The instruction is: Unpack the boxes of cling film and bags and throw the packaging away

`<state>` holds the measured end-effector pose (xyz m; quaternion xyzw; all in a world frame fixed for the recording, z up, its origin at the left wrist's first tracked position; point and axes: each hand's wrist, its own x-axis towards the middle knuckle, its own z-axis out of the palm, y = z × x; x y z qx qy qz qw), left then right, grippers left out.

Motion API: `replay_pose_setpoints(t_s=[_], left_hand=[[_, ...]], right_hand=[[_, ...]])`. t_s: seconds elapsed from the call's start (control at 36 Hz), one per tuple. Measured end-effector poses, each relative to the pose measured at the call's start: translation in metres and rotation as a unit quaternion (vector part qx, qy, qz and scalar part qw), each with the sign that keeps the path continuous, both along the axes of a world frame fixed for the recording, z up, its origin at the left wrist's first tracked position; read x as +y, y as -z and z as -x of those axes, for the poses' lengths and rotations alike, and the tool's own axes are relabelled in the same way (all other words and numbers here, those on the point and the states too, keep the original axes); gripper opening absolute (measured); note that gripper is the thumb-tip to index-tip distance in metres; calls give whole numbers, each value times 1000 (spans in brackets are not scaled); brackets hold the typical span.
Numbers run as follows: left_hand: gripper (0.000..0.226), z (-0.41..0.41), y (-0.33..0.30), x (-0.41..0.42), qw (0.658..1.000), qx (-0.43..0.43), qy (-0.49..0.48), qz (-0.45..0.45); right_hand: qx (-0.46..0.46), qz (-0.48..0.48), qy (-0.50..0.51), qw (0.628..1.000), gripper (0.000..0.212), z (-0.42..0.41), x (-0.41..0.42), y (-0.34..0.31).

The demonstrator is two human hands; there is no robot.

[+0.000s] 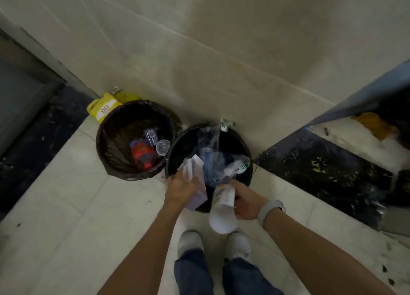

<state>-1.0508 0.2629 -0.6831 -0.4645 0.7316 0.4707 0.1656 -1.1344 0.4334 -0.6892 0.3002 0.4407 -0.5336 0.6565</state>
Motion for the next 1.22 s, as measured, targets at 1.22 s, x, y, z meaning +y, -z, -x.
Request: replay_pose_setpoints(t_s=[1.22], left_hand=[[56,29,-88,-51,978,58,173,105]], right_hand=[[648,-94,-412,634,41,65,-68,-89]])
